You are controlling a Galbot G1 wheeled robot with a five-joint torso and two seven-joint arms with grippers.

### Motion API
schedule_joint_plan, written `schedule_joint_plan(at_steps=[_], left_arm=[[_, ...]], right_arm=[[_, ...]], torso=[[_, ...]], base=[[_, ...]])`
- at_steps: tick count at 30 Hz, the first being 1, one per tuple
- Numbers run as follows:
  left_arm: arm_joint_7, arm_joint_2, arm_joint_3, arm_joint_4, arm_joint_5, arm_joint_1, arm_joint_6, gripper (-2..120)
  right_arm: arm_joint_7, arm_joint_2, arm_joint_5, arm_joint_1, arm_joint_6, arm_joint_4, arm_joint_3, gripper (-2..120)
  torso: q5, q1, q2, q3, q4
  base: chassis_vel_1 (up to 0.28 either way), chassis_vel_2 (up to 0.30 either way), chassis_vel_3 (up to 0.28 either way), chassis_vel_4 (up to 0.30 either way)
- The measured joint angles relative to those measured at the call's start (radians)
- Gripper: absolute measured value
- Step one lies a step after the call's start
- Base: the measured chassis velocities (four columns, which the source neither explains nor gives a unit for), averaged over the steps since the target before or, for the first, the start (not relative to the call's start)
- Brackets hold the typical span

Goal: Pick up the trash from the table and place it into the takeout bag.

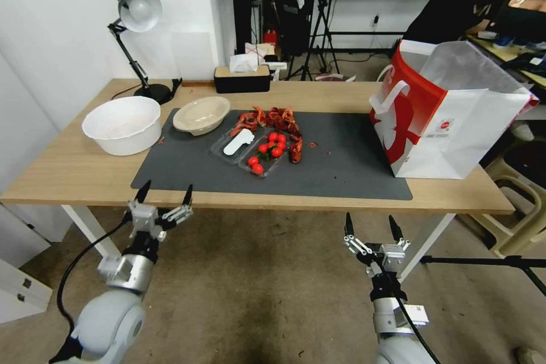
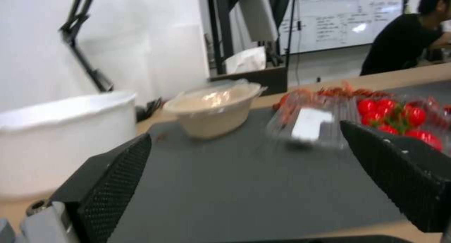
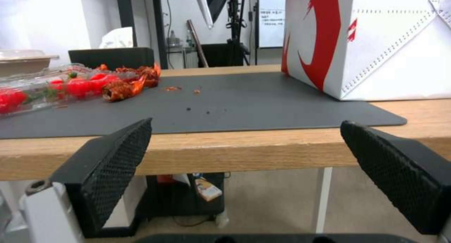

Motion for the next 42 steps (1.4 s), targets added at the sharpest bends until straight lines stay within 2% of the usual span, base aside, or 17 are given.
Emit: schedule_joint_plan(at_steps=[1, 2, 5, 6, 9, 10, 13, 14, 15, 17, 18, 21, 22, 27, 31, 35, 42], left_arm=[[0.000, 0.022, 0.026, -0.003, -0.009, -0.056, 0.047, 100], [0.000, 0.022, 0.026, -0.003, -0.009, -0.056, 0.047, 100], [0.001, 0.088, 0.104, 0.016, -0.028, -0.211, 0.116, 100], [0.001, 0.088, 0.104, 0.016, -0.028, -0.211, 0.116, 100], [0.034, 0.165, 0.186, 0.100, -0.038, -0.393, 0.145, 100], [0.034, 0.165, 0.186, 0.100, -0.038, -0.393, 0.145, 100], [0.077, 0.226, 0.262, 0.201, -0.034, -0.517, 0.143, 100], [0.077, 0.226, 0.262, 0.201, -0.034, -0.517, 0.143, 100], [0.091, 0.246, 0.302, 0.253, -0.025, -0.579, 0.134, 100], [0.117, 0.259, 0.363, 0.339, 0.002, -0.678, 0.111, 100], [0.117, 0.259, 0.363, 0.339, 0.002, -0.678, 0.111, 100], [0.167, 0.254, 0.450, 0.473, 0.075, -0.818, 0.076, 100], [0.167, 0.254, 0.450, 0.473, 0.075, -0.818, 0.076, 100], [0.211, 0.235, 0.482, 0.584, 0.200, -0.890, 0.030, 100], [0.215, 0.232, 0.492, 0.612, 0.216, -0.907, 0.026, 100], [0.225, 0.223, 0.509, 0.689, 0.259, -0.949, 0.009, 100], [0.226, 0.226, 0.525, 0.737, 0.267, -0.978, 0.003, 100]], right_arm=[[0.002, 0.000, 0.000, 0.002, -0.001, 0.002, 0.000, 100], [0.002, 0.000, 0.000, 0.002, -0.001, 0.002, 0.000, 100], [0.004, 0.001, 0.000, 0.006, -0.006, 0.003, 0.002, 100], [0.004, 0.001, 0.000, 0.006, -0.006, 0.003, 0.002, 100], [0.006, 0.003, 0.000, 0.009, -0.011, 0.003, 0.004, 100], [0.006, 0.003, 0.000, 0.009, -0.011, 0.003, 0.004, 100], [0.006, 0.006, 0.000, 0.011, -0.017, 0.003, 0.006, 100], [0.006, 0.006, 0.000, 0.011, -0.017, 0.003, 0.006, 100], [0.007, 0.006, 0.000, 0.013, -0.021, 0.004, 0.006, 100], [0.009, 0.004, -0.001, 0.017, -0.027, 0.006, 0.008, 100], [0.009, 0.004, -0.001, 0.017, -0.027, 0.006, 0.008, 100], [0.014, 0.001, 0.000, 0.024, -0.034, 0.006, 0.015, 100], [0.014, 0.001, 0.000, 0.024, -0.034, 0.006, 0.015, 100], [0.016, -0.002, 0.002, 0.030, -0.037, 0.004, 0.018, 100], [0.017, -0.002, 0.002, 0.032, -0.038, 0.003, 0.018, 100], [0.017, -0.002, 0.003, 0.036, -0.040, 0.000, 0.018, 100], [0.018, -0.002, 0.003, 0.036, -0.041, -0.002, 0.017, 100]], torso=[[0.0000, 0.000, 0.000, 0.000, 0.0001], [0.0000, 0.000, 0.000, 0.000, 0.0001], [-0.0002, 0.000, 0.000, 0.000, -0.0001], [-0.0002, 0.000, 0.000, 0.000, -0.0001], [-0.0003, 0.000, 0.000, 0.000, 0.0000], [-0.0003, 0.000, 0.000, 0.000, 0.0000], [-0.0002, 0.000, 0.000, 0.000, 0.0002], [-0.0002, 0.000, 0.000, 0.000, 0.0002], [-0.0001, 0.000, 0.000, 0.000, 0.0001], [-0.0001, 0.000, 0.000, 0.000, 0.0000], [-0.0001, 0.000, 0.000, 0.000, 0.0000], [0.0000, 0.000, 0.000, 0.000, 0.0000], [0.0000, 0.000, 0.000, 0.000, 0.0000], [-0.0001, 0.000, 0.000, 0.000, 0.0001], [-0.0001, 0.000, 0.000, 0.000, 0.0001], [0.0000, 0.000, 0.000, 0.000, 0.0001], [0.0000, 0.000, 0.000, 0.000, 0.0000]], base=[[0.000, 0.000, 0.000, 0.000], [0.000, 0.000, 0.000, 0.000], [0.000, 0.000, 0.000, 0.000], [0.000, 0.000, 0.000, 0.000], [0.000, 0.000, 0.000, 0.000], [0.000, 0.000, 0.000, 0.000], [0.000, 0.000, 0.000, 0.000], [0.000, 0.000, 0.000, 0.000], [0.000, 0.000, 0.000, 0.000], [0.000, 0.000, 0.000, 0.000], [0.000, 0.000, 0.000, 0.000], [0.000, 0.000, 0.000, 0.000], [0.000, 0.000, 0.000, 0.000], [0.000, 0.000, 0.000, 0.000], [0.000, 0.000, 0.000, 0.000], [0.000, 0.000, 0.000, 0.000], [0.000, 0.000, 0.000, 0.000]])
